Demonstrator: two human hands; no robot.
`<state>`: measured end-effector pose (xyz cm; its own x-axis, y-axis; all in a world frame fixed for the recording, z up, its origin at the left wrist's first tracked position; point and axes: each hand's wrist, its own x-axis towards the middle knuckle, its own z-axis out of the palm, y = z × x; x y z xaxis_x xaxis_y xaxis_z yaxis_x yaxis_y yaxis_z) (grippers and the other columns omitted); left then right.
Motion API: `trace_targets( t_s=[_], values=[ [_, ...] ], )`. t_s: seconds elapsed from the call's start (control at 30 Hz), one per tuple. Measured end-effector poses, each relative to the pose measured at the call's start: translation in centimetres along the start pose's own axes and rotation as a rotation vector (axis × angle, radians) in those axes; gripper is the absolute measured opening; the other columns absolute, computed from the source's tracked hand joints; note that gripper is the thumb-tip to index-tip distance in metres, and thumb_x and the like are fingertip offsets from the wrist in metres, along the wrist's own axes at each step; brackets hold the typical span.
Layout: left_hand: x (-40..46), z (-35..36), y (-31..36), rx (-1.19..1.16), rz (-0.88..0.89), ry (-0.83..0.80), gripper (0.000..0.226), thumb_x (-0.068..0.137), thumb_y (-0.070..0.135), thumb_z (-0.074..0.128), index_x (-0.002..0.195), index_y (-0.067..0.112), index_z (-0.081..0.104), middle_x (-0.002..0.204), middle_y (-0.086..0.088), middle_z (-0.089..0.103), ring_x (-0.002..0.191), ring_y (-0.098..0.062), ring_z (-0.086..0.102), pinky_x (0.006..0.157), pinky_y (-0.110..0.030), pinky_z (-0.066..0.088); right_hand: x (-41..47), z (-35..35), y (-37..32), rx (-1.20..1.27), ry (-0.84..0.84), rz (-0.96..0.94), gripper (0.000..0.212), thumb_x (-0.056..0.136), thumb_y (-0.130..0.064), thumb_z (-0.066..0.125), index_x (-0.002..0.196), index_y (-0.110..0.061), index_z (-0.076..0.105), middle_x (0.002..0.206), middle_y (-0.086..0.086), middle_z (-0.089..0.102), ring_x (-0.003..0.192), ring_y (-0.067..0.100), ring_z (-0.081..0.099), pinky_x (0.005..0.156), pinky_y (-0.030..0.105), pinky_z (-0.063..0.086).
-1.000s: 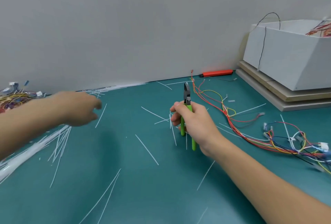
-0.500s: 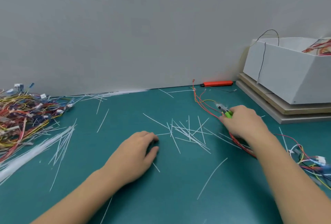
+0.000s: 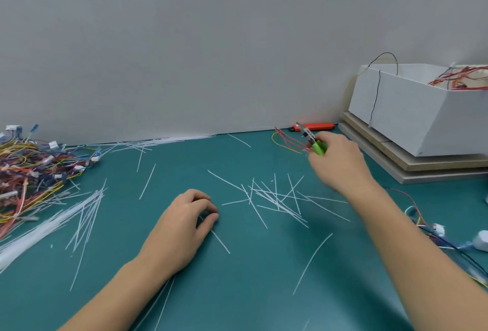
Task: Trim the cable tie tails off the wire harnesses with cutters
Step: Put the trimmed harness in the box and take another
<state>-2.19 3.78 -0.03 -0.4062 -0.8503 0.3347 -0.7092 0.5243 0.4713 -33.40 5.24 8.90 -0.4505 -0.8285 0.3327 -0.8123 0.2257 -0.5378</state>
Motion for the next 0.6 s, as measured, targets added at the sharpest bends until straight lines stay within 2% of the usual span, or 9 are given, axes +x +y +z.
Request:
trace_targets(
  t_s=[0.07, 0.13, 0.2, 0.27, 0.3, 0.33, 0.4, 0.47, 0.6],
  values=[
    [0.1, -0.1, -0.1, 0.048, 0.004, 0.054, 0.007, 0.098, 0.028, 0.066, 0.098, 0.029, 0.073, 0.105, 0.024, 0.055, 0.103, 0.003, 0.05, 0.082, -0.01, 0.035, 0.1, -1.4, -2.4, 0.148, 0.04, -0.028, 0.014, 0.087, -0.023, 0.061, 0.092, -0.022, 0.073, 0.076, 0.003, 0.068, 0.074, 0.032, 0.059, 0.064, 0.034, 0.049],
    [0.2, -0.4, 0.0, 0.097, 0.032, 0.119, 0.007, 0.097, 0.023, 0.068, 0.097, 0.024, 0.075, 0.099, 0.018, 0.06, 0.103, -0.007, 0.053, 0.084, -0.018, 0.038, 0.3, -2.1, -4.8, 0.281, 0.02, -0.026, 0.018, 0.088, -0.026, 0.064, 0.085, -0.011, 0.072, 0.059, -0.001, 0.057, 0.058, 0.023, 0.047, 0.051, 0.028, 0.036],
    [0.3, -1.0, 0.5, 0.043, 0.021, 0.194, 0.01, 0.099, 0.024, 0.065, 0.096, 0.024, 0.075, 0.095, 0.018, 0.066, 0.097, -0.008, 0.058, 0.083, -0.021, 0.042, 0.3, -2.5, -7.4, 0.396, -0.113, 0.002, 0.027, 0.091, -0.026, 0.068, 0.074, -0.005, 0.064, 0.055, 0.001, 0.044, 0.05, 0.018, 0.036, 0.048, 0.025, 0.028],
    [0.4, -1.7, 1.1, -0.18, -0.053, 0.242, 0.014, 0.1, 0.029, 0.062, 0.094, 0.028, 0.074, 0.09, 0.019, 0.072, 0.087, -0.004, 0.064, 0.076, -0.015, 0.045, 0.0, -2.3, -9.8, 0.574, -0.356, 0.051, 0.015, 0.094, -0.018, 0.067, 0.081, -0.01, 0.064, 0.061, 0.005, 0.049, 0.043, 0.015, 0.044, 0.051, 0.025, 0.042],
    [0.5, -2.0, 1.4, -0.342, -0.11, 0.206, 0.016, 0.102, 0.033, 0.061, 0.095, 0.029, 0.074, 0.09, 0.018, 0.075, 0.081, -0.005, 0.067, 0.071, -0.014, 0.047, -0.3, -1.9, -10.8, 0.652, -0.477, 0.082, 0.004, 0.095, -0.013, 0.065, 0.092, -0.01, 0.066, 0.068, 0.005, 0.055, 0.044, 0.014, 0.054, 0.057, 0.03, 0.051],
    [0.6, -2.2, 1.7, -0.52, -0.178, 0.131, 0.02, 0.103, 0.038, 0.059, 0.097, 0.028, 0.074, 0.091, 0.014, 0.077, 0.074, -0.007, 0.07, 0.066, -0.018, 0.05, -0.7, -1.2, -11.6, 0.699, -0.58, 0.108, 0.007, 0.096, -0.01, 0.063, 0.101, -0.011, 0.065, 0.077, 0.006, 0.06, 0.051, 0.015, 0.064, 0.066, 0.035, 0.057],
    [0.6, -2.3, 2.3, -0.798, -0.298, -0.031, 0.035, 0.1, 0.05, 0.056, 0.103, 0.02, 0.074, 0.094, 0.0, 0.079, 0.068, -0.019, 0.072, 0.054, -0.029, 0.052, -1.4, 0.6, -12.6, 0.76, -0.72, 0.16, 0.011, 0.098, -0.011, 0.06, 0.109, -0.013, 0.063, 0.091, 0.006, 0.064, 0.069, 0.019, 0.075, 0.081, 0.042, 0.058],
    [0.5, -2.4, 2.3, -0.931, -0.371, -0.124, 0.05, 0.091, 0.057, 0.062, 0.112, 0.013, 0.069, 0.099, -0.008, 0.079, 0.071, -0.03, 0.074, 0.048, -0.03, 0.052, -2.3, 2.5, -13.1, 0.806, -0.82, 0.202, 0.01, 0.102, -0.013, 0.057, 0.11, -0.015, 0.063, 0.1, 0.005, 0.067, 0.084, 0.019, 0.078, 0.089, 0.046, 0.056],
    [0.5, -2.6, 1.3, -1.109, -0.457, -0.156, 0.053, 0.087, 0.038, 0.08, 0.13, 0.019, 0.054, 0.106, -0.012, 0.078, 0.085, -0.039, 0.076, 0.06, -0.034, 0.06, -2.9, 4.5, -12.2, 0.951, -0.851, 0.256, 0.02, 0.106, -0.017, 0.051, 0.118, -0.02, 0.067, 0.122, 0.006, 0.074, 0.111, 0.017, 0.073, 0.101, 0.049, 0.053]
  ],
)
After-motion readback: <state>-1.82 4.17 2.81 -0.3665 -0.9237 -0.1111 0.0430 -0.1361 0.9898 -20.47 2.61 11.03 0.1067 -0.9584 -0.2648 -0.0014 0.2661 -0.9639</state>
